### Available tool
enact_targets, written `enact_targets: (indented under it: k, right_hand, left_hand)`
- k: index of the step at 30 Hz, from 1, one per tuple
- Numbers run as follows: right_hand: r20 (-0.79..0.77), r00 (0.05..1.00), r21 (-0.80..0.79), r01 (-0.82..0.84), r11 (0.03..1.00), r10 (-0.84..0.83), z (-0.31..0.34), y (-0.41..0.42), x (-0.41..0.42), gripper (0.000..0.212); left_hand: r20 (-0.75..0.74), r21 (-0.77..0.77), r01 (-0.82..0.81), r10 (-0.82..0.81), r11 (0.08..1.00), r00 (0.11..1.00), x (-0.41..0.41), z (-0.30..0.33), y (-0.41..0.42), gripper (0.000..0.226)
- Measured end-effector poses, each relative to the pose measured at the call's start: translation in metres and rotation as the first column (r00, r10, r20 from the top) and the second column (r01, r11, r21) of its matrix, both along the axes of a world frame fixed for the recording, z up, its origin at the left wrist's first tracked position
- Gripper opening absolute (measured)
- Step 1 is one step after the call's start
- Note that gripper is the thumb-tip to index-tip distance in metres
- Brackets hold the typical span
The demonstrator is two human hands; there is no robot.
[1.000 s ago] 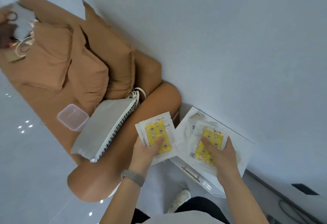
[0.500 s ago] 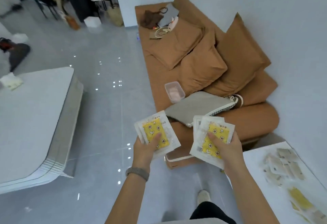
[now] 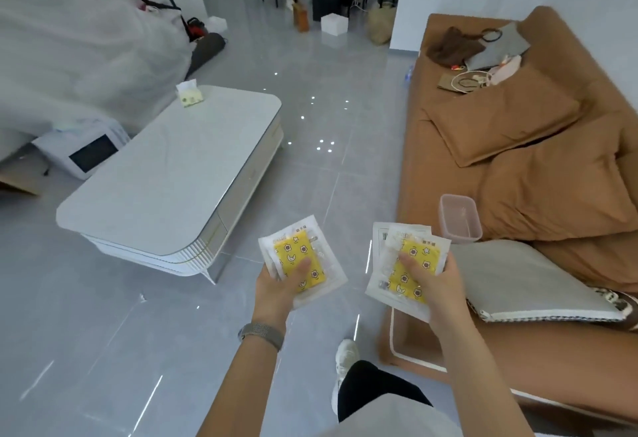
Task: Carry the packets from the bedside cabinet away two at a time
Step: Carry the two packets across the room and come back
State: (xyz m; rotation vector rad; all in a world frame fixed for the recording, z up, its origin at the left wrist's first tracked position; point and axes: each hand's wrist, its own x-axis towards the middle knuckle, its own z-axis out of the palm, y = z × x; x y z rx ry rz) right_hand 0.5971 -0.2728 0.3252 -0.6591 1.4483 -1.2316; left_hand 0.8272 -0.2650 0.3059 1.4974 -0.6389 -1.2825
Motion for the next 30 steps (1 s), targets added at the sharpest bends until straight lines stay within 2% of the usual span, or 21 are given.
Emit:
enact_targets:
  k: [4, 10, 15, 18, 21, 30]
  right_hand:
    - [0.016, 0.999, 0.0, -0.04, 0.999, 0.04, -0.009, -0.081, 0.013, 0.04]
    - [0.032, 0.994, -0.022, -0.108, 0.994, 0.109, 0.005, -0.207, 0.022, 0.032]
    - [0.053, 0.983, 0.01, -0.175, 0.985, 0.174, 0.013, -0.301, 0.042, 0.038]
    - [0.027, 0.966, -0.009, -0.255, 0.967, 0.256, 0.016, -0.364, 0.062, 0.035]
    - [-0.014, 0.945, -0.032, -0.327, 0.944, 0.327, 0.017, -0.429, 0.086, 0.03]
    - [-0.099, 0.893, 0.013, -0.439, 0.898, 0.438, 0.006, -0.602, 0.165, 0.033]
  left_hand:
    - [0.04, 0.008, -0.04, 0.04, 0.999, 0.998, 0.015, -0.006, -0.068, 0.028]
    - [0.044, 0.014, -0.108, 0.108, 0.994, 0.993, 0.032, 0.008, -0.178, 0.025]
    - [0.052, 0.018, -0.219, 0.217, 0.976, 0.975, 0.047, 0.015, -0.245, 0.023]
    - [0.061, 0.028, -0.275, 0.273, 0.961, 0.96, 0.064, 0.01, -0.289, 0.022]
    - [0.073, 0.048, -0.326, 0.322, 0.944, 0.944, 0.082, 0.002, -0.338, 0.036]
    - [0.041, 0.034, -0.39, 0.388, 0.92, 0.921, 0.156, -0.03, -0.504, 0.036]
